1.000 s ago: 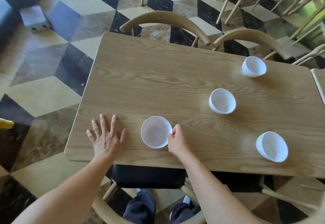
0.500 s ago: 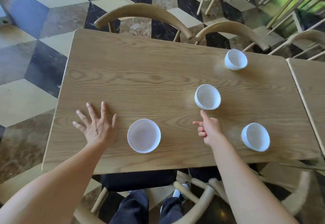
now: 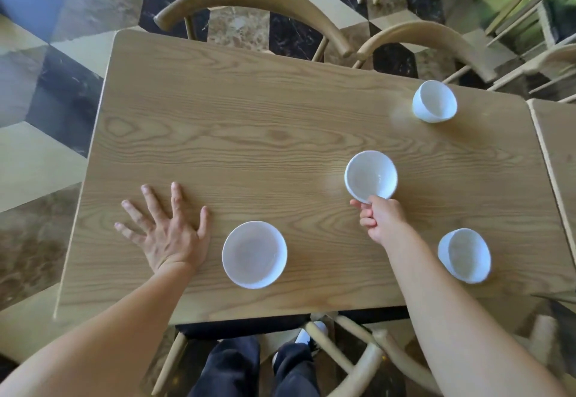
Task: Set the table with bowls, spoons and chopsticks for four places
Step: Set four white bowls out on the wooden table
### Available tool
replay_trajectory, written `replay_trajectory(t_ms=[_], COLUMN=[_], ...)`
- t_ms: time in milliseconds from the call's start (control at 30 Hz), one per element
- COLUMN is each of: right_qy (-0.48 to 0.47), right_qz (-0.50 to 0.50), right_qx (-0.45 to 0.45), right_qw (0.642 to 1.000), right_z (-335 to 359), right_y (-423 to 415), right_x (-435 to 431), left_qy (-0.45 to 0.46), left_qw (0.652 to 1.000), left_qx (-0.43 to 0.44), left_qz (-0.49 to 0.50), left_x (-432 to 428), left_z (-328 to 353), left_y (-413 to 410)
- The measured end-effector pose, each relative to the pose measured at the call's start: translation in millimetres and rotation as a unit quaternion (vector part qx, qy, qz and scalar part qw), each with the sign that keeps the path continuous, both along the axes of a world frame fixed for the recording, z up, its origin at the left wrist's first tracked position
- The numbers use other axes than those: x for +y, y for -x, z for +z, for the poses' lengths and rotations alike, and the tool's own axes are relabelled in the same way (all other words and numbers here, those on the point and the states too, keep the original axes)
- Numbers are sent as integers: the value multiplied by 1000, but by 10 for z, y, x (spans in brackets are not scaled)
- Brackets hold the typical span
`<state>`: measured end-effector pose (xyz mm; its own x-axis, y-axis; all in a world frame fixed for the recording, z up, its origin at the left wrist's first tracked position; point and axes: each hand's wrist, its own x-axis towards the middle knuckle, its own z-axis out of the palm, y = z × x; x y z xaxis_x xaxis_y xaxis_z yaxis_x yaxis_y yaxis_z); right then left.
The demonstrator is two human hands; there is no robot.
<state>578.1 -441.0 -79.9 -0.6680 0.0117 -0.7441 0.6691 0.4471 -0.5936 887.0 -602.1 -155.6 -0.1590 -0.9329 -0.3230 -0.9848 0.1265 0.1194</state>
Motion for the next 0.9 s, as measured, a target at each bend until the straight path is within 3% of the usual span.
replay_trajectory(t_ms=[200, 433, 633, 900], right_qy=[15, 16, 29, 36], right_qz=[228, 347, 346, 298], right_qx=[-47, -65, -70, -46], right_qw=[972, 936, 935, 953], right_z=[69, 57, 20, -26], right_y=[-696, -972, -771, -157], right_x=[-610, -1037, -1361, -2478], left_qy=[-6, -6, 3, 23], left_qw=[1000, 999, 999, 999], left_qx=[15, 28, 32, 35], left_qz=[13, 17, 13, 12], left_x=[-8, -33, -30, -27], left_z=[40, 28, -6, -86], left_y=[1, -2, -17, -30])
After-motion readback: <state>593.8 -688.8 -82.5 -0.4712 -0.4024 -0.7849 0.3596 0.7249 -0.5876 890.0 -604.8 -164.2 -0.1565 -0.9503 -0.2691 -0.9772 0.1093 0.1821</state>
